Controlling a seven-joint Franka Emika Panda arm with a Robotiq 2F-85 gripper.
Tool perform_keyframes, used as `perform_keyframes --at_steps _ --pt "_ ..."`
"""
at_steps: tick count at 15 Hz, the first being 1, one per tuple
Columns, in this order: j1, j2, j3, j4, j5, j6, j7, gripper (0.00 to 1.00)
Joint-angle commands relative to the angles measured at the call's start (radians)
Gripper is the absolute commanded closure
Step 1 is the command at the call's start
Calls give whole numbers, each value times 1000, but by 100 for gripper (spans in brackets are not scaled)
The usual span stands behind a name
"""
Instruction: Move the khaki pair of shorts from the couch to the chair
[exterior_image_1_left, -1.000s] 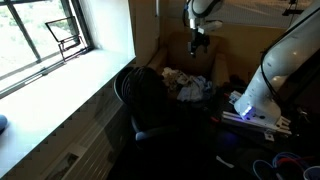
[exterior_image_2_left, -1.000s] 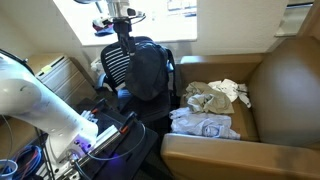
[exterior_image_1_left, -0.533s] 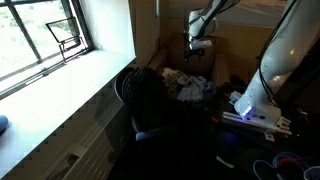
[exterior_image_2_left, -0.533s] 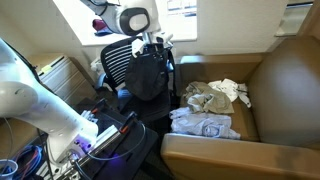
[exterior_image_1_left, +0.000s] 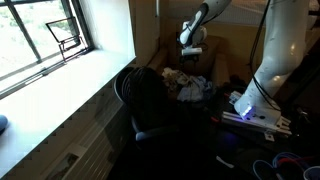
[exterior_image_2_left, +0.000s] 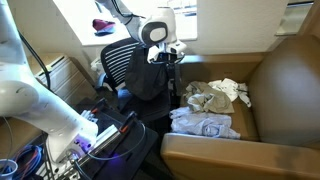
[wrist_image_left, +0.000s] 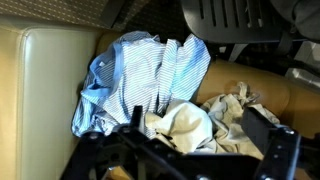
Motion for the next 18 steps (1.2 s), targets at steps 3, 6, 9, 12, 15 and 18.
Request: perform_keyframes --at_steps 3,6,9,12,15,18 --pt "61 214 -99 139 -106 -4 34 0" --pt "43 378 -114 275 -99 -54 -1 0" --pt "89 562 -182 414 -78 124 141 0" --pt "89 711 -189 563 0 255 236 0" --pt "94 707 -184 552 37 241 233 0" --pt "93 748 -186 605 47 242 263 0"
